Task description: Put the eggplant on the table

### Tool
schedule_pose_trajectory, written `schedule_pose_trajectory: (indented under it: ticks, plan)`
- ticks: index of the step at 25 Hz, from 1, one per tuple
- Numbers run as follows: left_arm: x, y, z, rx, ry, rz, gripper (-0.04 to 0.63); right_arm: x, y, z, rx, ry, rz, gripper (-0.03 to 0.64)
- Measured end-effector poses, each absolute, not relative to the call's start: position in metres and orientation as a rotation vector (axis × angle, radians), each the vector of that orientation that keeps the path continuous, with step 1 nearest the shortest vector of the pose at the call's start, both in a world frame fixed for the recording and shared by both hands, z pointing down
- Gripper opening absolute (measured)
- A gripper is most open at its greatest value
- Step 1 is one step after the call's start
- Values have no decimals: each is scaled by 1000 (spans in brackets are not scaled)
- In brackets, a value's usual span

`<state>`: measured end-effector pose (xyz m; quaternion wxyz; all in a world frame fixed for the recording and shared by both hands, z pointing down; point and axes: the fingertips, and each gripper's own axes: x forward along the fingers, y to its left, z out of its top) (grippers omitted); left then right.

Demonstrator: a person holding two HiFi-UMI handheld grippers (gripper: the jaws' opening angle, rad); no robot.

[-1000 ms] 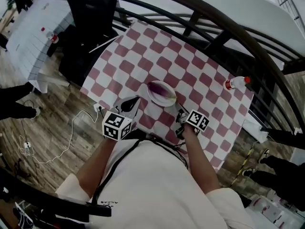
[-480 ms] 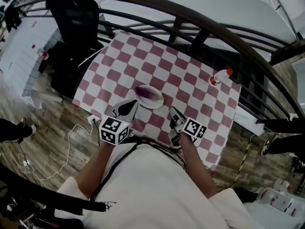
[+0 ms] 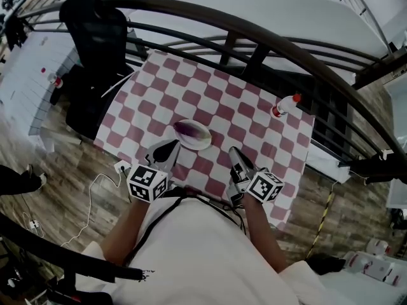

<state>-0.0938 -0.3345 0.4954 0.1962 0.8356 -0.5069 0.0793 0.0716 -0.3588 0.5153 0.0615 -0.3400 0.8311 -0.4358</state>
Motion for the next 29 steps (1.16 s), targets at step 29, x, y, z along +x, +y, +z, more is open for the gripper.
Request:
schedule_pose_trajectory:
  ticks: [29]
  plan:
    - [-95, -314, 487, 2324, -1475, 186, 6, 65, -321, 497, -990, 2723, -1132, 6]
